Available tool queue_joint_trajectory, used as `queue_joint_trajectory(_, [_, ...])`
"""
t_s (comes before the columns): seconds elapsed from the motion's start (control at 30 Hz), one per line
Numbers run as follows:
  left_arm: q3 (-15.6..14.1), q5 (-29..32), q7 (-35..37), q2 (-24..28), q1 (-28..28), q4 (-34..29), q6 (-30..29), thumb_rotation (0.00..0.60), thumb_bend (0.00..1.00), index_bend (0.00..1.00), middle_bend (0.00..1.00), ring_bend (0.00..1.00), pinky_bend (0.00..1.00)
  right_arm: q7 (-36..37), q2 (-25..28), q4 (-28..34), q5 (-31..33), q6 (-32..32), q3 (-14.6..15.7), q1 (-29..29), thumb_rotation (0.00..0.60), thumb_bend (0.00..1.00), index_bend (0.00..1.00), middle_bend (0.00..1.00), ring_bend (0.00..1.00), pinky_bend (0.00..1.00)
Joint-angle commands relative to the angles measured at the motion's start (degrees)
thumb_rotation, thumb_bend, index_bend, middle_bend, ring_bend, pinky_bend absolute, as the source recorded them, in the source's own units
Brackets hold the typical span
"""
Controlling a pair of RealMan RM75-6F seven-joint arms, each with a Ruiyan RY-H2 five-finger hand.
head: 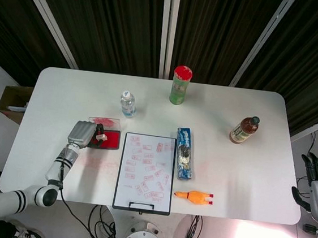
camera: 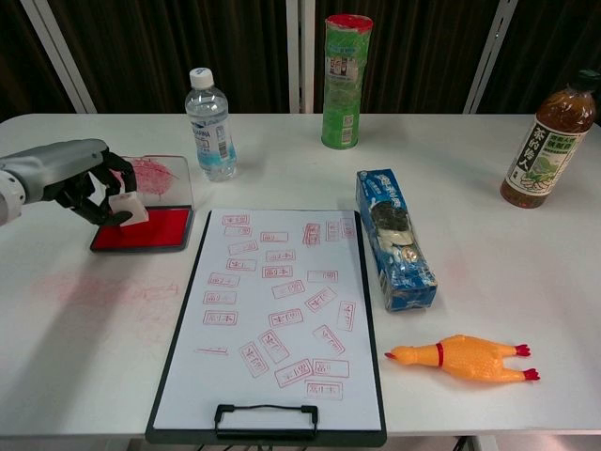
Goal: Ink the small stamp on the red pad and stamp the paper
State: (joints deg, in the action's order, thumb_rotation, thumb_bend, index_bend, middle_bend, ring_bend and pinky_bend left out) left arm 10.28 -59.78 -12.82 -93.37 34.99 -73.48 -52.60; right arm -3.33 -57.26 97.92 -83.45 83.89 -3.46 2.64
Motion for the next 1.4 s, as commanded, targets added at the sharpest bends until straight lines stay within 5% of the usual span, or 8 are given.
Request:
queue_joint_trajectory(0.03, [1.1,0.5,0.7,2.1,-0.3,-3.4,-0.9,0.600,0.40,0.69,0.70,1.00,1.00,0.3,0.0,-0.2,-0.1,0.0,0.0,0.0,0.600,0.26,0.00,0.00,0.00,0.00])
queue_joint_trajectory(0.3, [2.2,3.4,0.1,8.5,-1.0,-14.3,-1.5,0.600,0.40,0.69,0.70,1.00,1.00,1.2,-0.4,-0.8,-0.6,-0.2,0.2,0.1,0.600,0.26,0.00,0.00,0.00,0.00])
queue_joint_trajectory(0.7, [-2.1,7.6,-1.0,13.3,-3.7,-32.0,-3.7,0.600,0.40,0.69,0.70,1.00,1.00,2.1,-0.3,-1.3,-1.5,-0.4,0.6,0.3,0.600,0.26,0.00,0.00,0.00,0.00])
queue_joint_trajectory(1.03, [-8.0,5.5,-2.6,11.0,-6.7,-38.9,-7.8,0.600,0.41,0.69,0.70,1.00,1.00,1.8,-0.7,-1.5,-1.9,-0.7,1.0,0.3,0.600,0.26,0.00,0.00,0.00,0.00])
queue_joint_trajectory(1.4, [-11.4,3.7,-6.4,4.3,-7.2,-38.3,-9.2,0.600,0.41,0.69,0.70,1.00,1.00,2.0,-0.8,-1.7,-1.8,-0.6,1.2,0.1,0.600,0.26,0.00,0.00,0.00,0.00])
